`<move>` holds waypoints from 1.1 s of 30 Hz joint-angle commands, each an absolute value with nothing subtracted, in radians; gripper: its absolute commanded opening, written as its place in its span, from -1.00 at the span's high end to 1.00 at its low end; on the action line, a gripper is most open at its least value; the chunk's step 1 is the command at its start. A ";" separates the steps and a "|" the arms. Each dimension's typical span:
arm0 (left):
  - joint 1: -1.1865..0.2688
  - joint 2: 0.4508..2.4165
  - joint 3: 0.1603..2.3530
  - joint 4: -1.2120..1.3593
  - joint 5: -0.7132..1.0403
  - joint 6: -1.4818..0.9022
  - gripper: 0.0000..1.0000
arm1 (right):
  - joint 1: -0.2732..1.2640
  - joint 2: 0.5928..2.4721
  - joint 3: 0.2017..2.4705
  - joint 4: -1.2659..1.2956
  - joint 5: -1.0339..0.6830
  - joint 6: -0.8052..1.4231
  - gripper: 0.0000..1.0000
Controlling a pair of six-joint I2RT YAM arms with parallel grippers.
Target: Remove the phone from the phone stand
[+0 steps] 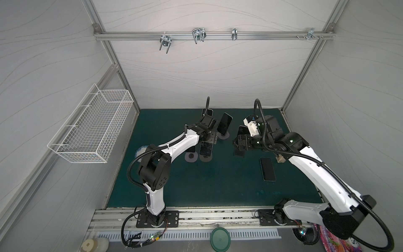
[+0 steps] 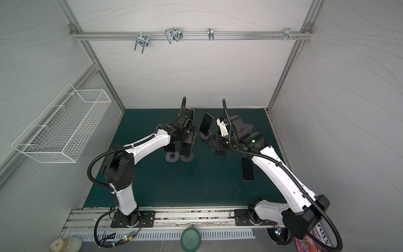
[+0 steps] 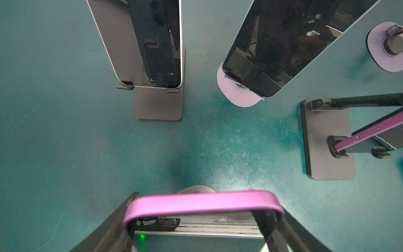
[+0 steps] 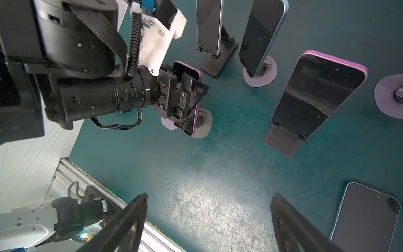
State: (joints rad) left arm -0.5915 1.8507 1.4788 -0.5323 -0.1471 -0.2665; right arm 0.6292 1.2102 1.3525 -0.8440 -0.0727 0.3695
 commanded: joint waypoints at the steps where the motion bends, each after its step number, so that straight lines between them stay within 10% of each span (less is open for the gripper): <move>1: -0.590 1.872 1.492 -0.520 -0.169 -0.277 -0.76 | 0.635 1.193 1.342 -0.836 -0.083 0.361 -0.79; 33: -0.607 1.885 1.489 -0.513 -0.171 -0.275 -0.53 | 0.636 1.190 1.350 -0.844 -0.084 0.344 -0.79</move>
State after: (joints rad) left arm -0.6033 1.8606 1.4784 -0.5255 -0.1646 -0.2684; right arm 0.6292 1.2087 1.3521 -0.8444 -0.0727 0.3649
